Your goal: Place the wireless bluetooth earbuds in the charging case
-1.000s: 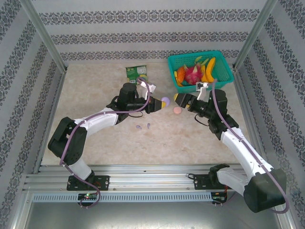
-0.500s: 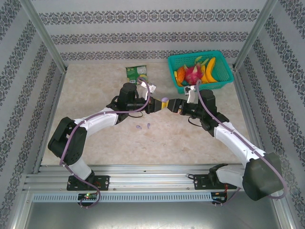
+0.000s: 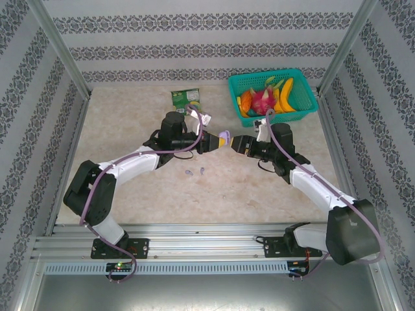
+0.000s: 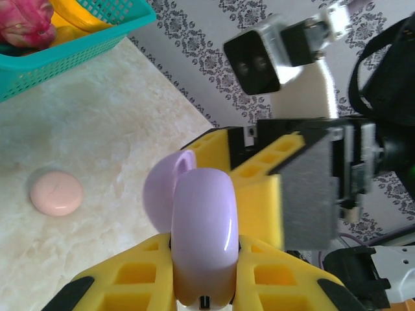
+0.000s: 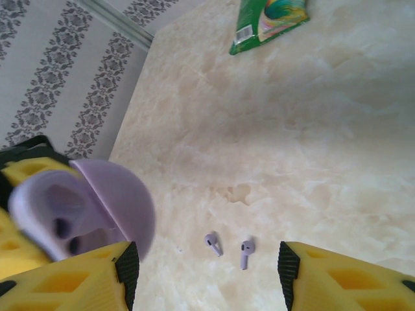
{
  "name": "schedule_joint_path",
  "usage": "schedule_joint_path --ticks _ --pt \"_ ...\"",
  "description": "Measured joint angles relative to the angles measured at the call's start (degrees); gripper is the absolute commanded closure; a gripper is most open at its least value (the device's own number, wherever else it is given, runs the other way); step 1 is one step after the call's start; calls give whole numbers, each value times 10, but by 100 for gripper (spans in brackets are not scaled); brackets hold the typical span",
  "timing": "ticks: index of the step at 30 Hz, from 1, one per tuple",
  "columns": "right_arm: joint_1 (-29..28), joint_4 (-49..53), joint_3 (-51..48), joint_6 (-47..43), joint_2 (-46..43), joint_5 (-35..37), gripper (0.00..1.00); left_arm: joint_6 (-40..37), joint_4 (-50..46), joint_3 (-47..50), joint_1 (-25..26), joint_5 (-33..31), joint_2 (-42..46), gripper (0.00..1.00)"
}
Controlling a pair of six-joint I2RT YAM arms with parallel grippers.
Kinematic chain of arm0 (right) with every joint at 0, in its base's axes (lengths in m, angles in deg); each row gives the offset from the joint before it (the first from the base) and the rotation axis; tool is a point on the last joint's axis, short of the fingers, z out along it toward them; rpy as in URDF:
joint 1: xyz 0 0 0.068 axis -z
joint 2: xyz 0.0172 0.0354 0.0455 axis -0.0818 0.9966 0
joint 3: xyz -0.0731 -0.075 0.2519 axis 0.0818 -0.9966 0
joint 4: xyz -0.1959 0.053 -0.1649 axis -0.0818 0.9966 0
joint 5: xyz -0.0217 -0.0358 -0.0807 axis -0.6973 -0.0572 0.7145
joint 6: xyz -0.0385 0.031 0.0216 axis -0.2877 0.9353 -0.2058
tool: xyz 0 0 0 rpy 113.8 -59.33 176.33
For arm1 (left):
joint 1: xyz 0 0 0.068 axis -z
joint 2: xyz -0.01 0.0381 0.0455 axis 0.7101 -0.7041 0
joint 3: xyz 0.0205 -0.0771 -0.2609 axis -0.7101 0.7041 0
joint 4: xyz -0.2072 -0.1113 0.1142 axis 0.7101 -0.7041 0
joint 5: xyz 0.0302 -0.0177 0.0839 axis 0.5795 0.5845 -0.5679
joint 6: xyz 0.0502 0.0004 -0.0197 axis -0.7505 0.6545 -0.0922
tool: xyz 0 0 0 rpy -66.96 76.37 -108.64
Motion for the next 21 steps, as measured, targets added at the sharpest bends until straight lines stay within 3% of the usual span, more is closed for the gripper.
schedule_joint_path --ticks 10,21 --pt "3 -2 -3 15 9 0 43 0 0 0 0 8 14 100" --pt "11 -35 -43 64 -87 -25 50 18 28 0 0 23 15 100"
